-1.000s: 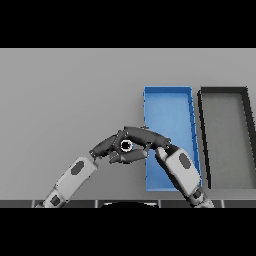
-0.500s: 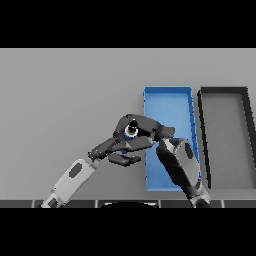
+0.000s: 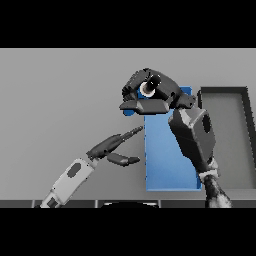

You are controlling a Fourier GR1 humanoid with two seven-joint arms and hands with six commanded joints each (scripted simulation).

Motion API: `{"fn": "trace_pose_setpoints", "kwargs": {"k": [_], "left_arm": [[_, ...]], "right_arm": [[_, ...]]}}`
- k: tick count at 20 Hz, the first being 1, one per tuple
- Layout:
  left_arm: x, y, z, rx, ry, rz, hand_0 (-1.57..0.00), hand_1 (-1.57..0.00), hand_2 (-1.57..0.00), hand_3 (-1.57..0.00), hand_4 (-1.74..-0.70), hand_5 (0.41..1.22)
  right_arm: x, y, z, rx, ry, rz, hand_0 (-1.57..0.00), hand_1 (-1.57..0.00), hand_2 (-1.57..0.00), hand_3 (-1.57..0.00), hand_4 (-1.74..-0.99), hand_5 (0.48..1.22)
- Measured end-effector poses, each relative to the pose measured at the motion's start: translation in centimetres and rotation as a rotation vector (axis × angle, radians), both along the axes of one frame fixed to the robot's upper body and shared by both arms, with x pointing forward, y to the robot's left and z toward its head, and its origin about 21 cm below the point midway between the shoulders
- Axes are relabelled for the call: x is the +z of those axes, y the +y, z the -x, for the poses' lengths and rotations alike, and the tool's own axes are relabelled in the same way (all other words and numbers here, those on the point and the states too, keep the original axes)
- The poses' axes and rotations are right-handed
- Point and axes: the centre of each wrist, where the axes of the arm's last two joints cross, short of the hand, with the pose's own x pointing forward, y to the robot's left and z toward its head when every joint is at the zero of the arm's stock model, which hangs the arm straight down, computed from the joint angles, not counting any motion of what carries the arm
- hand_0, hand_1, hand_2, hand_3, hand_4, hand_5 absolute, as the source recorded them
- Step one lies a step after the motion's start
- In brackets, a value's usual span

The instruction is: Pick up the blue pipe and place it into the blue bin.

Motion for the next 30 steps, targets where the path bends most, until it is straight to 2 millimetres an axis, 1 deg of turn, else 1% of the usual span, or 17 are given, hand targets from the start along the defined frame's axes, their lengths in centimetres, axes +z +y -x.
{"fn": "trace_pose_setpoints", "kwargs": {"k": [3, 5, 6, 9, 12, 13, 14, 15, 19, 21, 22, 24, 25, 27, 28, 29, 30], "left_arm": [[0.4, 0.1, -0.1, 0.008, 0.007, -0.016, 0.00, 0.00, 0.00, 0.00, -0.84, 0.481], [0.2, 0.3, 0.0, 0.009, 0.001, -0.022, 0.00, 0.00, 0.00, 0.00, -0.84, 0.474], [0.2, 0.2, 0.2, 0.015, -0.006, -0.019, 0.00, 0.00, 0.00, 0.00, -0.83, 0.470], [-0.1, 0.8, 0.0, 0.038, -0.004, -0.049, 0.00, 0.00, 0.00, 0.00, -0.83, 0.463], [0.3, 0.6, 0.4, 0.036, -0.025, -0.037, 0.00, 0.00, 0.00, 0.00, -0.83, 0.462], [0.1, 0.9, 0.2, 0.042, -0.015, -0.040, 0.00, 0.00, 0.00, 0.00, -0.83, 0.463], [0.0, 0.8, 0.4, 0.032, -0.021, -0.035, 0.00, 0.00, 0.00, 0.00, -0.83, 0.464], [0.1, 0.9, 0.1, 0.034, -0.021, -0.042, 0.00, 0.00, 0.00, 0.00, -0.83, 0.466], [0.0, 0.8, 0.8, 0.021, -0.012, -0.034, 0.00, 0.00, 0.00, 0.00, -0.83, 0.470], [0.0, 0.7, 0.7, 0.025, -0.008, -0.043, 0.00, 0.00, 0.00, 0.00, -0.83, 0.470], [0.0, 0.8, 0.6, 0.029, -0.008, -0.043, 0.00, 0.00, 0.00, 0.00, -0.83, 0.471], [0.4, 0.5, 0.5, 0.033, -0.015, -0.040, 0.00, 0.00, 0.00, 0.00, -0.83, 0.474], [0.1, 0.3, 0.7, 0.027, -0.004, -0.037, 0.00, 0.00, 0.00, 0.00, -0.83, 0.475], [0.1, 0.7, 0.8, 0.027, -0.010, -0.040, 0.00, 0.00, 0.00, 0.00, -0.83, 0.474], [0.1, 0.7, 0.8, 0.022, -0.006, -0.047, 0.00, 0.00, 0.00, 0.00, -0.83, 0.474], [0.1, 0.9, 0.6, 0.030, -0.009, -0.050, 0.00, 0.00, 0.00, 0.00, -0.83, 0.476], [0.2, 0.6, 0.8, 0.025, -0.009, -0.042, 0.00, 0.00, 0.00, 0.00, -0.83, 0.476]], "right_arm": [[0.7, -1.8, -2.2, -0.162, 0.000, 0.002, -1.57, -1.57, -1.57, -1.57, -1.498, 1.221], [0.3, -3.8, -3.8, -0.286, 0.041, 0.038, -1.57, -1.57, -1.57, -1.57, -1.498, 1.221], [-0.7, -5.4, -4.9, -0.343, 0.080, 0.044, -1.57, -1.57, -1.57, -1.57, -1.499, 1.221], [-3.3, -8.6, -7.0, -0.456, 0.213, 0.067, -1.57, -1.57, -1.57, -1.57, -1.499, 1.221], [-7.2, -10.5, -7.7, -0.547, 0.338, 0.106, -1.57, -1.57, -1.57, -1.57, -1.499, 1.221], [-8.1, -11.6, -7.7, -0.577, 0.369, 0.125, -1.57, -1.57, -1.57, -1.57, -1.499, 1.221], [-9.6, -11.9, -7.7, -0.598, 0.414, 0.149, -1.57, -1.57, -1.57, -1.57, -1.499, 1.221], [-10.2, -12.4, -7.5, -0.634, 0.445, 0.171, -1.57, -1.57, -1.57, -1.57, -1.499, 1.221], [-14.7, -13.8, -5.8, -0.750, 0.631, 0.241, -1.57, -1.57, -1.57, -1.57, -1.499, 1.221], [-16.4, -14.1, -5.1, -0.792, 0.683, 0.295, -1.57, -1.57, -1.57, -1.08, -1.586, 1.221], [-17.1, -14.3, -4.8, -0.801, 0.695, 0.326, -1.57, -1.57, -1.57, -1.18, -1.569, 1.221], [-19.0, -14.7, -4.1, -0.806, 0.741, 0.396, -1.57, -1.57, -1.57, -0.85, -1.631, 1.221], [-19.7, -14.4, -3.7, -0.809, 0.759, 0.430, -1.57, -1.57, -1.57, -0.69, -1.653, 1.205], [-21.5, -14.4, -3.1, -0.827, 0.817, 0.497, -1.57, -1.57, -1.57, -1.01, -1.583, 1.199], [-22.1, -14.2, -3.3, -0.840, 0.863, 0.514, -1.46, -1.38, -1.33, -0.81, -1.534, 1.190], [-23.0, -14.0, -2.9, -0.844, 0.930, 0.524, -1.17, -1.11, -1.07, -0.65, -1.477, 1.178], [-23.1, -14.3, -2.9, -0.839, 0.968, 0.544, -0.94, -0.88, -0.85, -0.52, -1.404, 1.159]]}}
